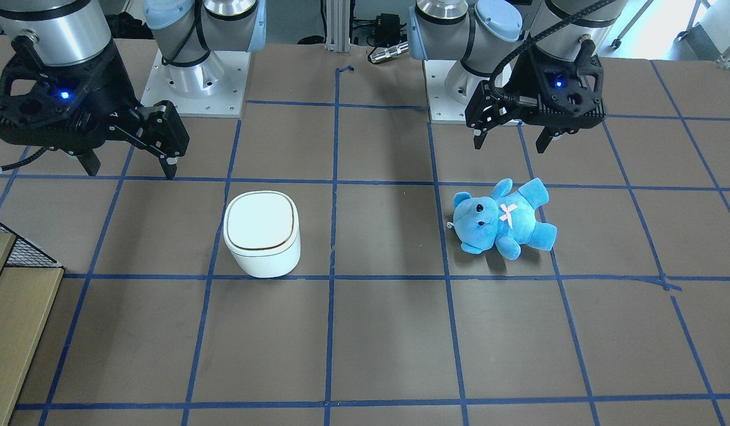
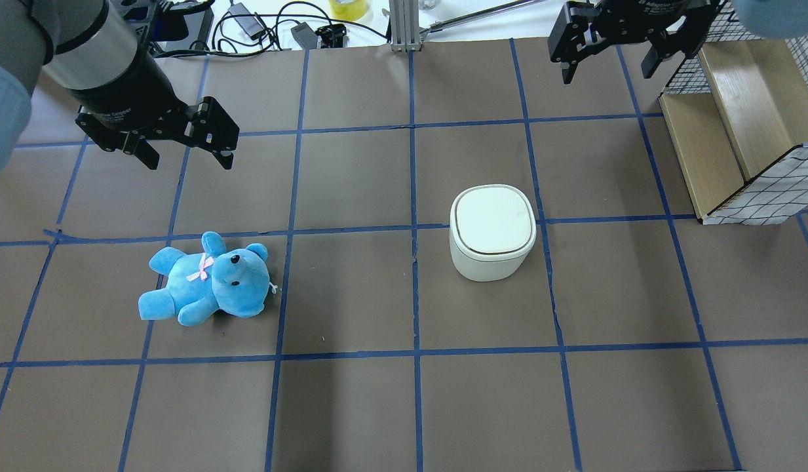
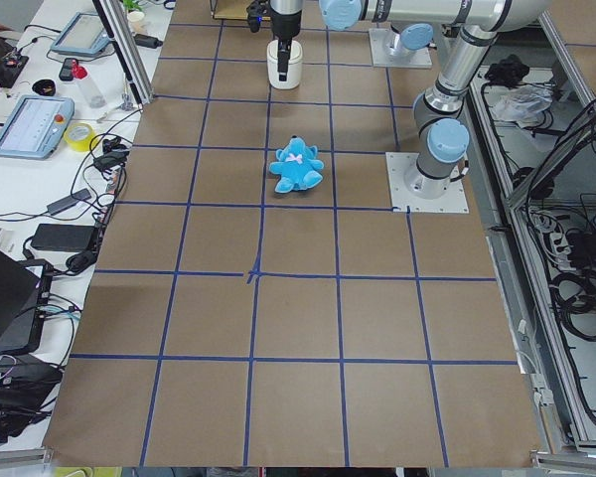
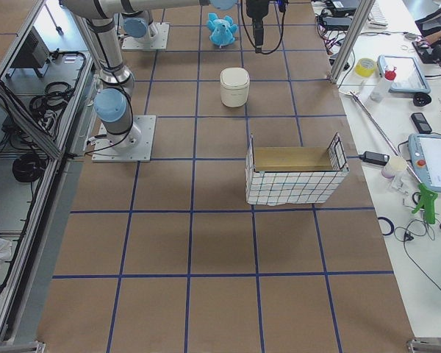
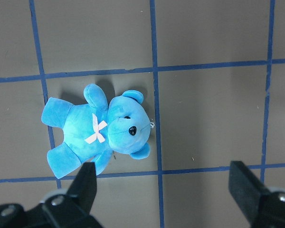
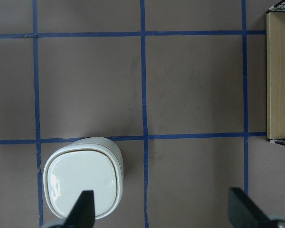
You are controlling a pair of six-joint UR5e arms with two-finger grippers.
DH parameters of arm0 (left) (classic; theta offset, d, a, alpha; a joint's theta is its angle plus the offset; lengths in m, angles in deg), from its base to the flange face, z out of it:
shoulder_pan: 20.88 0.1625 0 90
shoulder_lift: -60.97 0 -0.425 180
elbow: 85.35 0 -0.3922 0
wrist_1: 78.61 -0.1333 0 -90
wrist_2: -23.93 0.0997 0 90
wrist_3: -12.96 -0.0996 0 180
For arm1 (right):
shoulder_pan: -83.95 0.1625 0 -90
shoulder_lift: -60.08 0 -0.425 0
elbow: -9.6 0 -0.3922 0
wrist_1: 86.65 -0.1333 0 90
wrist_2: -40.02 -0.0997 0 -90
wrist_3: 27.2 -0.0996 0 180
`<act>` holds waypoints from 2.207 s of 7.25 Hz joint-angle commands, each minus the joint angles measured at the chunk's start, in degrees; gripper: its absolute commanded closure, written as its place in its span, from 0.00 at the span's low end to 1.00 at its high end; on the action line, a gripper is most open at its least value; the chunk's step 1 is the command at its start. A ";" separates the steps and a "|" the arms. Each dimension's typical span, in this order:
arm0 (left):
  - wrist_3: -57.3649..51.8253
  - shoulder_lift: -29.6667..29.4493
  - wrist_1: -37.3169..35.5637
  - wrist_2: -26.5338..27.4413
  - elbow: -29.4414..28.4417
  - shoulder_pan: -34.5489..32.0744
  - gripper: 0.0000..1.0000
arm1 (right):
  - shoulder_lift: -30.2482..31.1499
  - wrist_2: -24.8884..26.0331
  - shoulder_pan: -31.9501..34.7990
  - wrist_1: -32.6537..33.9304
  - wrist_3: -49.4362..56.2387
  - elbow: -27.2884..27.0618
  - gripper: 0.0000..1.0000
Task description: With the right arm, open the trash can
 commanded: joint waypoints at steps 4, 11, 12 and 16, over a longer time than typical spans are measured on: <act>0.00 0.00 0.00 -0.04 0.00 0.00 0.00 | -0.56 -0.47 0.24 0.56 0.18 -0.75 0.00; 0.00 0.00 0.00 -0.04 0.00 0.00 0.00 | -2.93 -2.94 7.97 16.52 -4.03 -21.02 1.00; 0.00 0.00 0.00 -0.04 0.00 0.00 0.00 | -3.11 -3.37 7.97 21.26 -3.86 -24.10 1.00; 0.00 0.00 0.00 -0.04 0.00 0.00 0.00 | -4.43 -3.03 7.88 22.89 0.63 -25.89 1.00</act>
